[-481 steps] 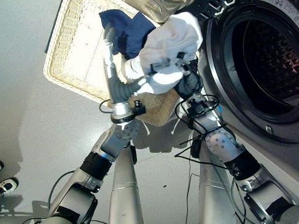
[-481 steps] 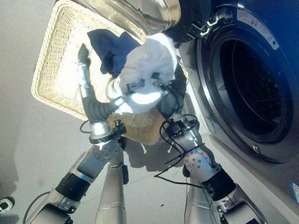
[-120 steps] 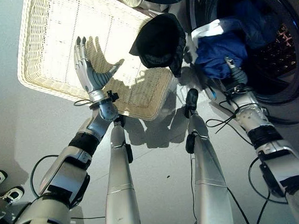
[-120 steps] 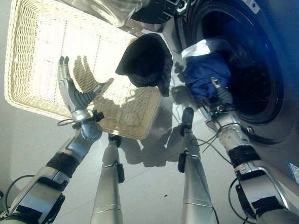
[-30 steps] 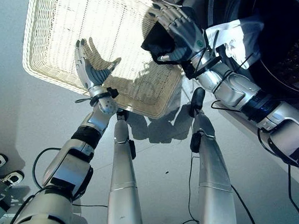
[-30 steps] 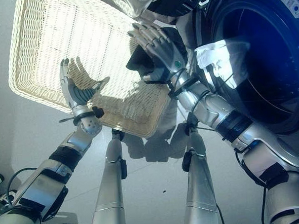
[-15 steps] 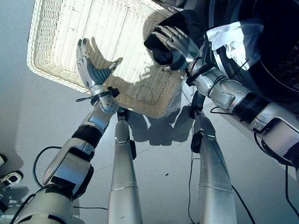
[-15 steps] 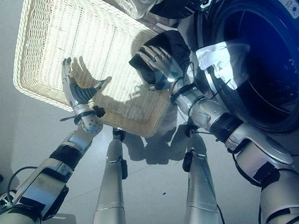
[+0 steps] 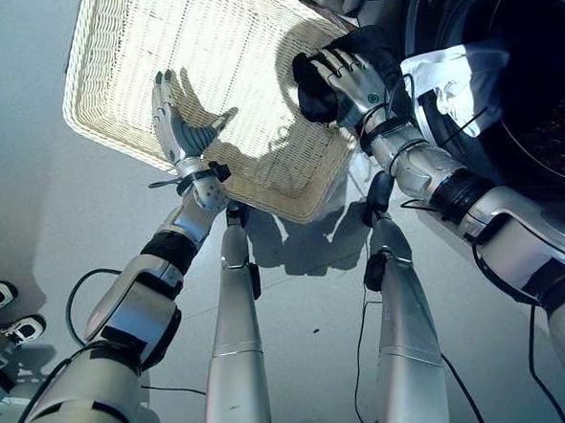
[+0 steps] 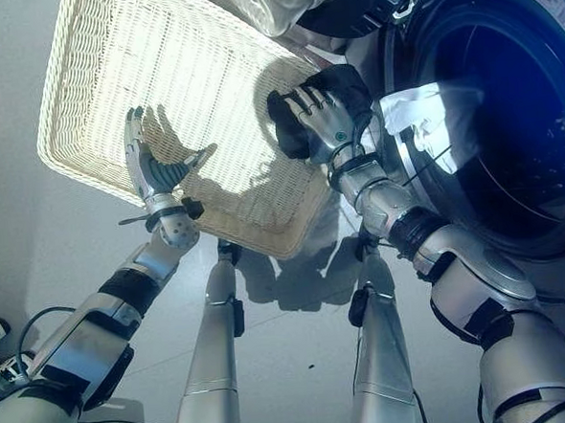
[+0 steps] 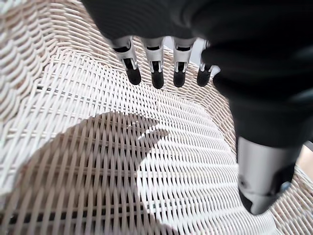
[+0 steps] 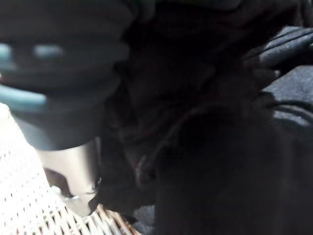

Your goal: Put the clothes into the washing machine.

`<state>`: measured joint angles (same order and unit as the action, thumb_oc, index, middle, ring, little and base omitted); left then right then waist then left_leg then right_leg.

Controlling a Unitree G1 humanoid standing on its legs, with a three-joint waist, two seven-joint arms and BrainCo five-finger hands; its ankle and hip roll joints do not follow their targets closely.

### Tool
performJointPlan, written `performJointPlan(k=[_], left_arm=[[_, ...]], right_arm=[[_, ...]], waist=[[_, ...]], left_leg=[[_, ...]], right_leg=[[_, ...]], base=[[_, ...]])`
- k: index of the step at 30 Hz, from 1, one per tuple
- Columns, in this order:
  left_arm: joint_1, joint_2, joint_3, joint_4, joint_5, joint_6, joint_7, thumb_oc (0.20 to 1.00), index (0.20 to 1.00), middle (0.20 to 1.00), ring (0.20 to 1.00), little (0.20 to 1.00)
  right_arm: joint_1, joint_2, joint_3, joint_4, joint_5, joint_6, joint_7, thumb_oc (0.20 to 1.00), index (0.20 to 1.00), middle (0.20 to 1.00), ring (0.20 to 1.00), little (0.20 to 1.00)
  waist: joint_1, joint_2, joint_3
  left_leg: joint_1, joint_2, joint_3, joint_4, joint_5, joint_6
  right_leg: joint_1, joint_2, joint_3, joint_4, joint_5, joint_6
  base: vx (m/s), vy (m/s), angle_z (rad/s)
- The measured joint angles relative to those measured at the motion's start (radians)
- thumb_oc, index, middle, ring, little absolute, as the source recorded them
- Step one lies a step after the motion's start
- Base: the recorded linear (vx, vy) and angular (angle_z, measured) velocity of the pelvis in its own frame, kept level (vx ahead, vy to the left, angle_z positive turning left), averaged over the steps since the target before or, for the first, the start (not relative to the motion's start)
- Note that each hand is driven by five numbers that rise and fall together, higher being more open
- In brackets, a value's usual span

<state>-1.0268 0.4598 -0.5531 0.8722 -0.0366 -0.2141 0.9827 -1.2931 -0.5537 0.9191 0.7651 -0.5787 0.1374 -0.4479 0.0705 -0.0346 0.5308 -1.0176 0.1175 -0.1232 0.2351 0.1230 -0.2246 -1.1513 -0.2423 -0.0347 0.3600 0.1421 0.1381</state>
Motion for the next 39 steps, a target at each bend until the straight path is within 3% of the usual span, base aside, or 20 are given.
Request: performJointPlan(k=[13, 18, 22, 26, 36, 39], left_arm=[[-0.002, -0.017, -0.015, 0.006, -0.018, -0.001, 0.008, 1.0, 1.0, 1.0, 1.0, 1.0], [0.001, -0.019, -0.015, 0.005, -0.018, -0.001, 0.012, 1.0, 1.0, 1.0, 1.0, 1.0], [0.007, -0.02, -0.015, 0.004, -0.018, 0.0, 0.021, 1.0, 1.0, 1.0, 1.0, 1.0], [0.032, -0.019, -0.003, -0.02, -0.016, 0.0, 0.03, 1.0, 1.0, 1.0, 1.0, 1.0], [0.103, -0.019, 0.067, -0.033, -0.015, -0.003, 0.047, 1.0, 1.0, 1.0, 1.0, 1.0], [0.111, -0.018, 0.079, -0.032, -0.015, -0.011, 0.05, 1.0, 1.0, 1.0, 1.0, 1.0]], right_arm=[[-0.04, 0.009, -0.004, 0.065, -0.012, 0.007, -0.054, 0.2, 0.2, 0.2, 0.2, 0.2], [-0.029, 0.006, -0.013, 0.055, 0.091, -0.011, -0.092, 0.2, 0.2, 0.2, 0.2, 0.2], [0.053, -0.007, -0.113, -0.04, 0.28, -0.053, -0.203, 0.2, 0.2, 0.2, 0.2, 0.2], [0.163, -0.009, -0.302, -0.152, 0.42, -0.122, -0.339, 0.2, 0.2, 0.2, 0.2, 0.2], [0.283, -0.058, -0.6, -0.309, 0.569, -0.24, -0.548, 0.2, 0.2, 0.2, 0.2, 0.2], [0.316, -0.067, -0.624, -0.33, 0.605, -0.28, -0.572, 0.2, 0.2, 0.2, 0.2, 0.2]], waist=[[0.003, 0.0, 0.0], [0.001, 0.0, 0.0], [-0.003, 0.0, 0.0], [-0.012, 0.0, 0.0], [-0.063, -0.001, 0.001], [-0.073, -0.001, 0.001]], left_leg=[[-0.003, -0.003, -0.006, 0.0, 0.001, 0.0], [-0.003, -0.003, -0.006, 0.0, 0.001, 0.0], [-0.005, -0.004, -0.006, 0.0, 0.001, 0.0], [-0.009, -0.004, -0.006, -0.002, 0.001, 0.0], [-0.014, -0.001, 0.007, 0.0, -0.007, 0.0], [-0.014, 0.001, 0.012, 0.0, -0.011, 0.0]], right_leg=[[0.001, -0.002, -0.002, 0.0, -0.002, 0.002], [0.001, -0.002, -0.002, 0.0, -0.002, 0.002], [-0.002, -0.003, -0.002, 0.0, -0.002, 0.003], [-0.008, -0.003, 0.0, 0.0, -0.003, 0.003], [-0.019, 0.004, 0.012, -0.008, -0.003, 0.003], [-0.023, 0.007, 0.019, -0.009, -0.002, 0.003]], base=[[0.0, 0.0, 0.0], [0.0, 0.0, 0.0], [0.0, 0.0, 0.0], [0.0, 0.0, 0.0], [0.0, 0.027, -0.02], [0.0, 0.01, -0.03]])
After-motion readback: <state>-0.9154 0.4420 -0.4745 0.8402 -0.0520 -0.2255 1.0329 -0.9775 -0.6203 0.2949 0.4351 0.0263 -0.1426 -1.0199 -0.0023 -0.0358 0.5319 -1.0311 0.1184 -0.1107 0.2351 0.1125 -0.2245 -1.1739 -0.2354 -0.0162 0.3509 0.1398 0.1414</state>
